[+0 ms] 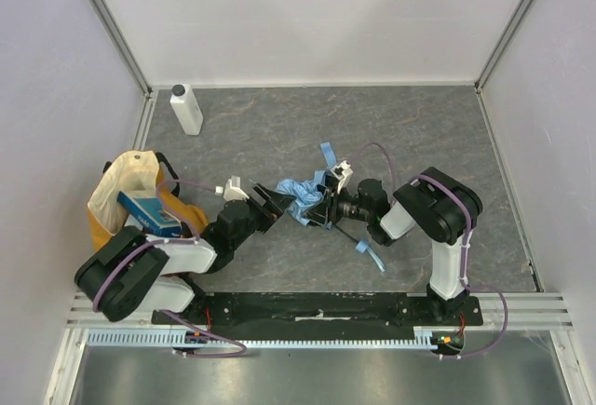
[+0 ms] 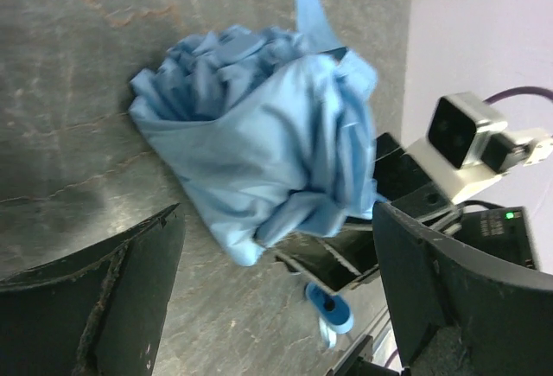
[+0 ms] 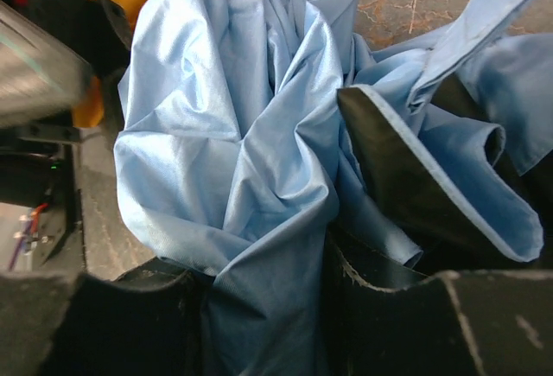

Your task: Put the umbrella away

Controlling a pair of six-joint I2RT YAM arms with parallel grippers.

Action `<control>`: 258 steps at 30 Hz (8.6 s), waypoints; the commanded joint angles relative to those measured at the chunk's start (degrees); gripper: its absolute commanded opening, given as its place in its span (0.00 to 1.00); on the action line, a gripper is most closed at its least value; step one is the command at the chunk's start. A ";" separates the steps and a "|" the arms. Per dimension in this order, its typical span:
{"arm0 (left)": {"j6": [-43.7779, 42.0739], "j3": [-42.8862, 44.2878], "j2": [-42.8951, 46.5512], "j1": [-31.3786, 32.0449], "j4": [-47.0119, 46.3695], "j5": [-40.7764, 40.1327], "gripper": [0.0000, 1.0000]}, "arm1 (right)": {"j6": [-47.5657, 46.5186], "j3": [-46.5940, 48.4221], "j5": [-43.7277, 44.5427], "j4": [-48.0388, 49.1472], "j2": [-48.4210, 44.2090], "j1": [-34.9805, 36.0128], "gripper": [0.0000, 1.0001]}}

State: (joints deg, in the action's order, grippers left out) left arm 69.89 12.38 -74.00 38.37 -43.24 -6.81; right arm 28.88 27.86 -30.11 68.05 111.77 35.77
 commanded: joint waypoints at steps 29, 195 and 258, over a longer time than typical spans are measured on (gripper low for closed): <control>13.17 -1.83 -31.99 2.06 -27.41 -10.77 0.83 | 33.50 8.36 -22.10 5.22 11.10 -6.15 0.00; 3.68 3.35 -29.36 0.57 -27.42 -0.22 0.06 | 10.24 10.64 -20.26 -16.17 -0.05 0.53 0.00; 7.55 10.12 -25.32 0.57 -4.39 2.15 0.02 | -30.65 21.99 40.07 -64.63 -7.96 25.23 0.00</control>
State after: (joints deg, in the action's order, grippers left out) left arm 83.46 22.24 -99.18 38.35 -50.85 -5.82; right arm 0.30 54.24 25.56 0.84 101.82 62.35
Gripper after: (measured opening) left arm 0.508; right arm 0.258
